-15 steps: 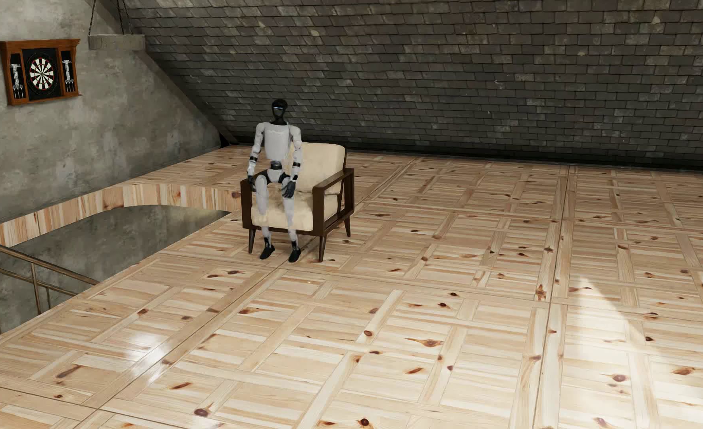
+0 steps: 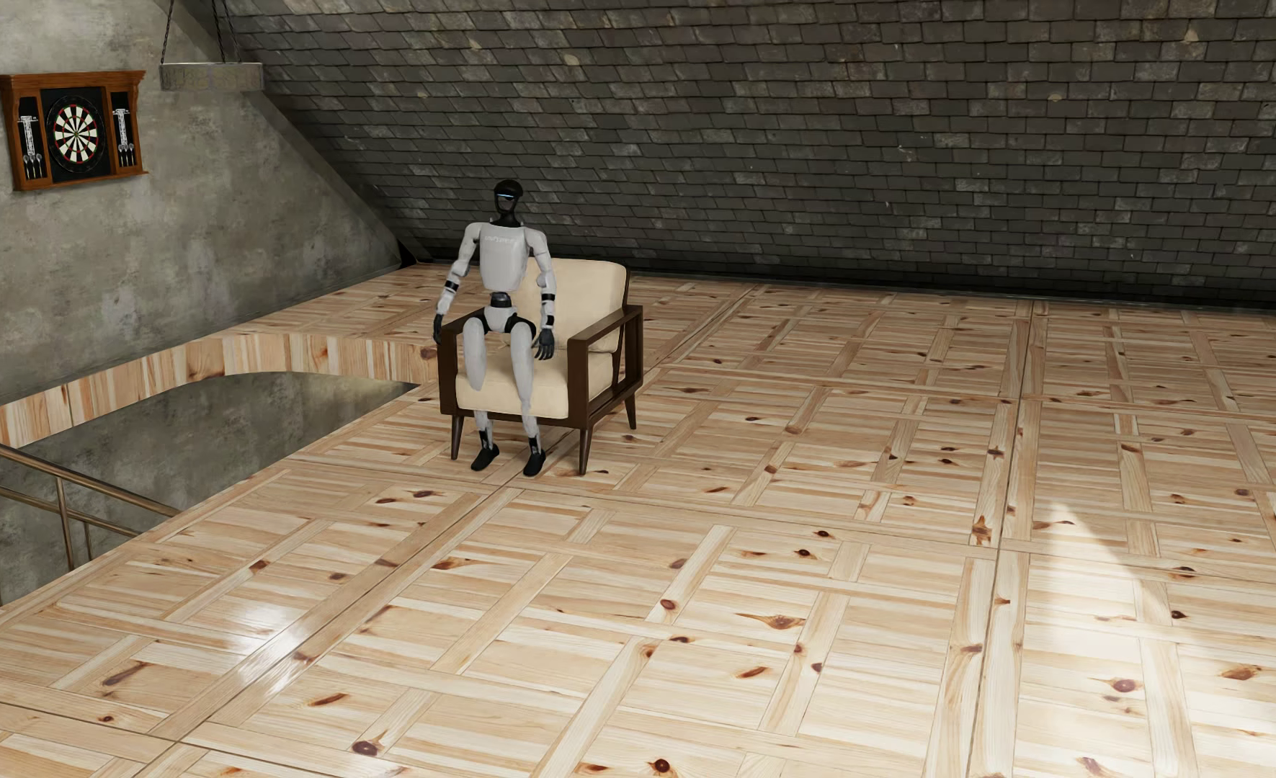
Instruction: Take a seat on the chair
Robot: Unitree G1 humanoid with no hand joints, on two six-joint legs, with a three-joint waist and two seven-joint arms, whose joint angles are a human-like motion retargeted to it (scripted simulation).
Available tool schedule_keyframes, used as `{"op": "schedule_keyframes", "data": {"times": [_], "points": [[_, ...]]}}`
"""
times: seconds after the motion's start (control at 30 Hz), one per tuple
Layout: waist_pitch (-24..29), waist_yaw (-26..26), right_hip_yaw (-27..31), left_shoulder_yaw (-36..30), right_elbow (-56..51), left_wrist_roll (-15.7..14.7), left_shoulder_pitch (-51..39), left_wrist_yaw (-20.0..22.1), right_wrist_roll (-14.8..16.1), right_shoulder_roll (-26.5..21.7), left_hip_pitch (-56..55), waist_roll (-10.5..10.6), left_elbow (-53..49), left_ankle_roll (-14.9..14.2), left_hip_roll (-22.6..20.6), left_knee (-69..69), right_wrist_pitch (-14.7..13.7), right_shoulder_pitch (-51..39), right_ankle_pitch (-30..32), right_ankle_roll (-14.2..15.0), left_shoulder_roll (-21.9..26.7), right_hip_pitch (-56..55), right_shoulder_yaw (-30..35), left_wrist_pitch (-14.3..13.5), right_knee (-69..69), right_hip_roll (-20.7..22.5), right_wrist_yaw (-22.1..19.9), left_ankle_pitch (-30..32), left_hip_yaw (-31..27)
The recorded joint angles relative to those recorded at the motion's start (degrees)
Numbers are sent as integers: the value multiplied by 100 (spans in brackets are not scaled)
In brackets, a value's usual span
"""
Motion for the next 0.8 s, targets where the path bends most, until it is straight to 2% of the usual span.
{"op": "schedule_keyframes", "data": {"times": [0.13, 0.23, 0.33, 0.43, 0.47, 0.6, 0.67, 0.7, 0.73, 0.8], "points": [[41, -5, 6, -143, -290, 89, 14, -104, -54, 253, -22, -5, -191, 11, -16, 2, -40, 124, 25, 16, -376, -40, 60, -33, 20, -21, 219, 14, -21], [185, -14, 28, -348, -415, 26, -84, -279, 72, 428, -41, -2, -346, 46, -34, 5, 112, 52, 29, -5, -619, -116, 174, 40, 135, -26, 333, 64, -37], [458, -15, 53, -533, -689, -22, -318, -518, 185, 447, -117, 3, -581, 102, -73, 145, 249, -152, 22, -23, -582, -280, 381, 71, 412, -44, 588, 87, -41], [788, -58, 88, -933, -1034, 146, -739, -984, 39, 401, -513, 12, -892, 155, -79, 645, 325, -515, -32, -63, -394, -694, 736, -14, 942, -68, 695, 30, -132], [934, -65, 104, -1089, -1166, 223, -882, -1013, -36, 368, -666, 16, -1006, 156, -72, 833, 330, -663, -92, -53, -351, -913, 897, -13, 1240, -93, 684, 7, -169], [1704, -73, 174, -1716, -1689, 394, -1669, -1185, -90, 99, -1631, 23, -1568, 18, -7, 1749, 227, -1469, -257, 118, -138, -2066, 1451, -152, 2420, -290, 654, -72, -304], [2180, -68, 192, -2275, -1921, 520, -2134, -986, -62, -27, -2120, 37, -1827, -23, 60, 2184, 200, -1861, -272, 209, -45, -2550, 1724, -193, 2794, -354, 323, -242, -343], [2482, -71, 274, -2220, -1944, 501, -2500, -1258, -117, -73, -2383, 94, -1842, -19, 126, 2466, -259, -2067, -342, 221, 40, -2850, 1859, -659, 3048, -322, 354, -575, -501], [2714, -62, 287, -2460, -2059, 584, -2750, -1194, -136, -156, -2623, 107, -1912, -4, 181, 2700, -320, -2253, -355, 279, 73, -3117, 2009, -731, 3255, -353, 288, -709, -531], [3145, -82, 332, -3002, -2333, 753, -3287, -1071, -241, -350, -3174, 130, -1970, -200, 352, 3221, -444, -2705, -441, 454, 104, -3742, 2362, -816, 3808, -470, 289, -847, -533]]}}
